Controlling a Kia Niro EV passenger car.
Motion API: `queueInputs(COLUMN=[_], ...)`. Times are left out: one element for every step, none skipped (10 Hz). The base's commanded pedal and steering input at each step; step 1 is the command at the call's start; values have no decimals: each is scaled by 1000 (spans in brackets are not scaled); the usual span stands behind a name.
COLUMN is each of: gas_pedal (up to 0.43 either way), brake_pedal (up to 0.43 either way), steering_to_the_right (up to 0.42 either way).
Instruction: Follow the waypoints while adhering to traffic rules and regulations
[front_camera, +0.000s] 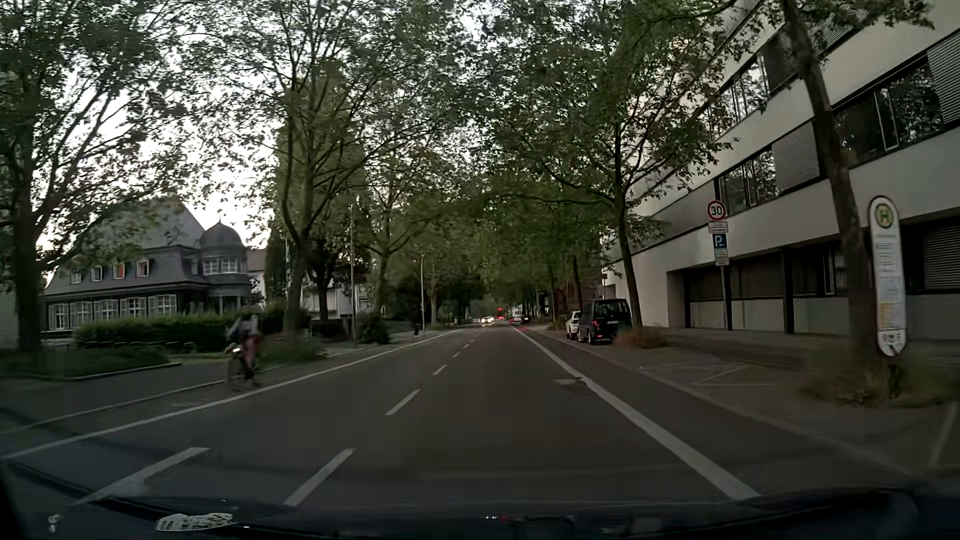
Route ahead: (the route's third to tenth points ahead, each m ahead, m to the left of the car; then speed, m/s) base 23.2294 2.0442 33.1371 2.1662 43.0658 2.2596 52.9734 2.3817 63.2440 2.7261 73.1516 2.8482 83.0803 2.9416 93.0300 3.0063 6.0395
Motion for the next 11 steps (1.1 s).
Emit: queueInputs(gas_pedal=[209, 209, 209, 209, 209, 209, 209, 209, 209, 209, 209], brake_pedal=[0, 0, 0, 0, 0, 0, 0, 0, 0, 0, 0], steering_to_the_right=[3, 3, 4, 4, 0, -4, -5, -2, 0, -1, -4])
